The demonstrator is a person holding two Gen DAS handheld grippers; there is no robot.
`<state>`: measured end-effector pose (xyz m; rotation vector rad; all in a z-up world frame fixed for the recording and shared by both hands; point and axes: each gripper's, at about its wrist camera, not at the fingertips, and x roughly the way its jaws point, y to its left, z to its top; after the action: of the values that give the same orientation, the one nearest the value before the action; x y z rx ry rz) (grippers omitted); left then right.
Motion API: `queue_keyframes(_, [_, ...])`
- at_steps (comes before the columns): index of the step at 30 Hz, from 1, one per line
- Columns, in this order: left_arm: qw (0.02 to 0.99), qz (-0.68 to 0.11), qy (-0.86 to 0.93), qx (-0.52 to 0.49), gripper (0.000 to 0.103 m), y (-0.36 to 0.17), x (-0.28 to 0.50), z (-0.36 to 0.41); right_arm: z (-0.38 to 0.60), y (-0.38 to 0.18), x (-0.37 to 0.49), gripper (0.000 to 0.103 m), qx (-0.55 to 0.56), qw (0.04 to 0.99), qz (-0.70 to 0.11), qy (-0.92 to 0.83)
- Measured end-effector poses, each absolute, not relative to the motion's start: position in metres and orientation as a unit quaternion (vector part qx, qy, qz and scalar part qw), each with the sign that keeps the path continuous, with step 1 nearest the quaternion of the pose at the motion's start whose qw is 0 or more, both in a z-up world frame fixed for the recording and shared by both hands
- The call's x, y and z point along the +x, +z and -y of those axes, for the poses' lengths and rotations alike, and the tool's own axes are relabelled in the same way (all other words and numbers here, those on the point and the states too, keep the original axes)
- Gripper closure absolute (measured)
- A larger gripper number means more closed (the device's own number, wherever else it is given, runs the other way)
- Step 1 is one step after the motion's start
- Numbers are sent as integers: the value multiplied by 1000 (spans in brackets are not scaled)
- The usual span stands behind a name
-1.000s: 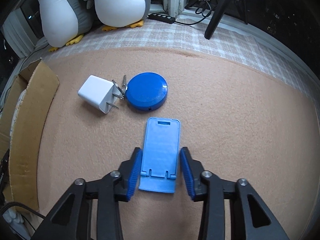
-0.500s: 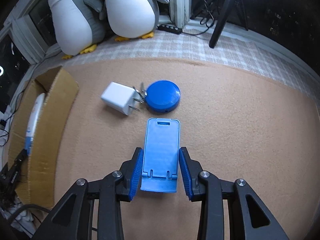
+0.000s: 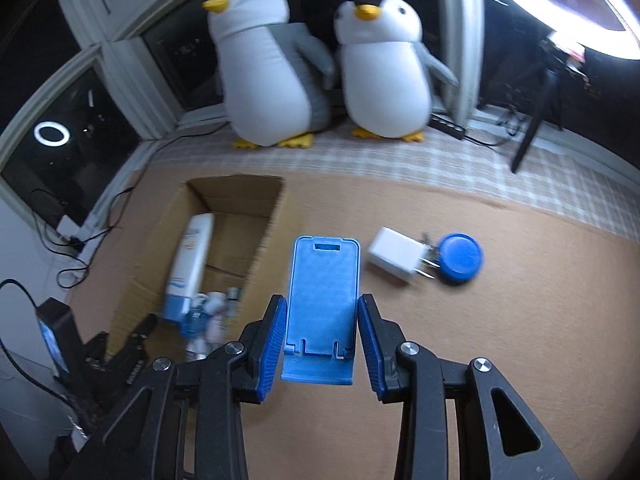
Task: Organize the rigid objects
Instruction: 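Carry the phone stand into the box and open the right gripper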
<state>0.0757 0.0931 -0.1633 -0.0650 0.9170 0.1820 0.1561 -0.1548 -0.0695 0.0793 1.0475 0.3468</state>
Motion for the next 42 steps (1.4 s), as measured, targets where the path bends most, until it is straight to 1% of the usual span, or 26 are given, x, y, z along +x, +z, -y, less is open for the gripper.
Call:
queue_keyframes(5, [892,-442,88,-31,86,-163,76,-93,117,-71,163,70,38,845,-497,195])
queue_keyframes(12, [892,-442,88,-31,86,-163,76,-93,81,-86,173,70,35,833,-510,210])
queue_keyframes(33, [892,-442,88,-31,86,-163,76,-93,41,-115,212,69,18,829,-523,200])
queue_keyframes(35, [892,-442,88,-31,86,-163,76,-93,41,-114,211,61,20,830,-519,205])
queue_keyframes(36, [892,-442,88,-31,86,-163,76,-93,41,-113,211,50,20,832,-515,205])
queue_keyframes(37, [892,-442,88,-31,86,-163,76,-93,41,-110,209,41,20,838,-505,207])
queue_keyframes(39, [892,-442,88,-31,86,-163,76,-93,41,-106,206,39,16,845,-493,209])
queue_keyframes(42, [892,-442,88,-31,86,-163,76,-93,39,-104,206,39,15,842,-495,214])
